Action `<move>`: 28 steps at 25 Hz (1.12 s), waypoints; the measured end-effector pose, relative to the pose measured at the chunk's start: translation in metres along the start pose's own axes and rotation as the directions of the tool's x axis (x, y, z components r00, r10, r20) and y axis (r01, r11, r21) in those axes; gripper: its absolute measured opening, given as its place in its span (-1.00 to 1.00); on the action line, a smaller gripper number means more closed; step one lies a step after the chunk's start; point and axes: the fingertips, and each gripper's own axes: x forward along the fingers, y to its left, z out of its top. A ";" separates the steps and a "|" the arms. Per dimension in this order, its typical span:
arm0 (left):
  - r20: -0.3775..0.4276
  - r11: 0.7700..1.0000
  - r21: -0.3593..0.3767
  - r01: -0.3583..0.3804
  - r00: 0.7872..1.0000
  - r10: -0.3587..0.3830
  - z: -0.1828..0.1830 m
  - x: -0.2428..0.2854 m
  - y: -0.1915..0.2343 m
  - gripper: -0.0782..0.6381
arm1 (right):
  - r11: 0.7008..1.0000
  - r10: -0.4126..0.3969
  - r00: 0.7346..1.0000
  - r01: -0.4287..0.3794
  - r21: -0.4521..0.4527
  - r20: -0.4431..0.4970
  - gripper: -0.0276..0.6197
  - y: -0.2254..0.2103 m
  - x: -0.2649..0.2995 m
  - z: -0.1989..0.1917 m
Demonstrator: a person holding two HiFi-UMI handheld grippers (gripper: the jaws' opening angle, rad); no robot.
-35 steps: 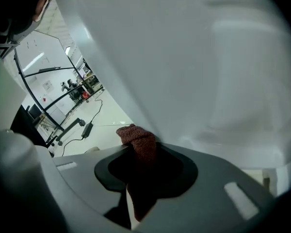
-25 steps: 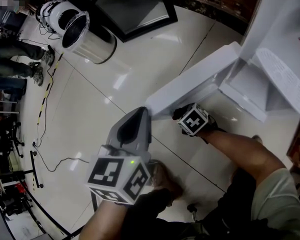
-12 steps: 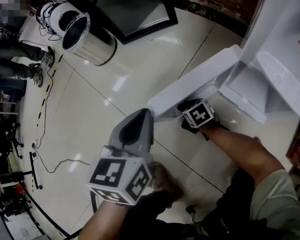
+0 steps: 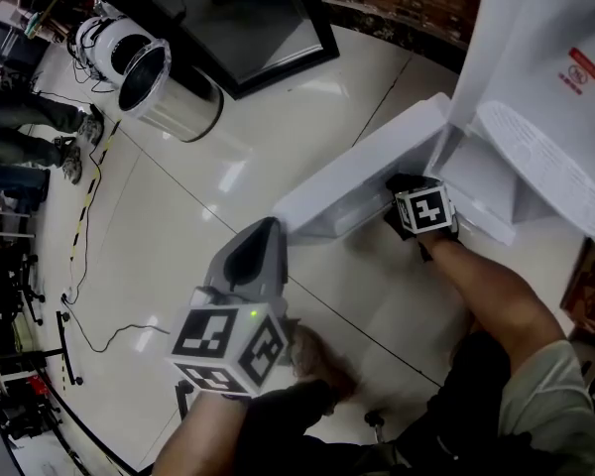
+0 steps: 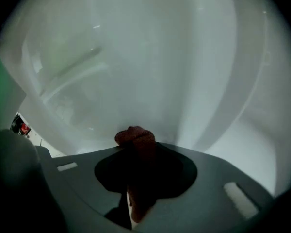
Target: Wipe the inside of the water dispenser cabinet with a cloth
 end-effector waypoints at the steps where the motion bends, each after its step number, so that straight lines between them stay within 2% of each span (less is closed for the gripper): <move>1: 0.000 1.000 0.002 -0.003 1.000 0.003 0.000 0.000 0.000 -0.78 | 1.000 -0.008 1.000 0.008 0.021 0.004 -0.59 -0.007 -0.003 -0.001; 8: -0.005 1.000 0.015 -0.017 1.000 0.017 -0.001 0.001 -0.001 -0.78 | 0.995 -0.056 0.998 0.054 0.084 0.022 -0.59 -0.030 -0.018 -0.004; 11: -0.003 1.000 0.021 -0.019 1.000 0.019 -0.002 0.002 -0.002 -0.78 | 0.995 -0.040 0.999 0.037 0.091 0.027 -0.59 -0.032 -0.023 0.000; 14: -0.012 0.999 0.041 -0.014 1.000 0.015 -0.004 0.003 -0.004 -0.78 | 0.997 -0.008 0.999 0.005 0.080 0.039 -0.59 -0.029 -0.039 0.000; 18: -0.039 0.997 0.078 -0.025 0.999 0.028 -0.003 0.004 -0.005 -0.78 | 0.998 0.026 0.999 -0.027 0.053 0.022 -0.59 -0.023 -0.070 -0.025; 21: 0.003 0.991 0.123 -0.058 0.998 0.058 0.012 -0.003 -0.010 -0.78 | 1.000 0.014 1.000 -0.014 0.026 0.012 -0.58 -0.032 -0.089 -0.034; 24: 0.050 0.988 0.156 -0.014 0.999 0.006 0.027 -0.012 -0.033 -0.78 | 0.998 -0.036 0.998 0.033 0.045 0.052 -0.58 -0.051 -0.102 -0.025; 28: 0.034 0.976 0.190 0.110 0.992 -0.119 0.030 -0.014 -0.079 -0.78 | 0.990 -0.097 0.991 0.088 0.106 0.089 -0.58 -0.074 -0.103 -0.017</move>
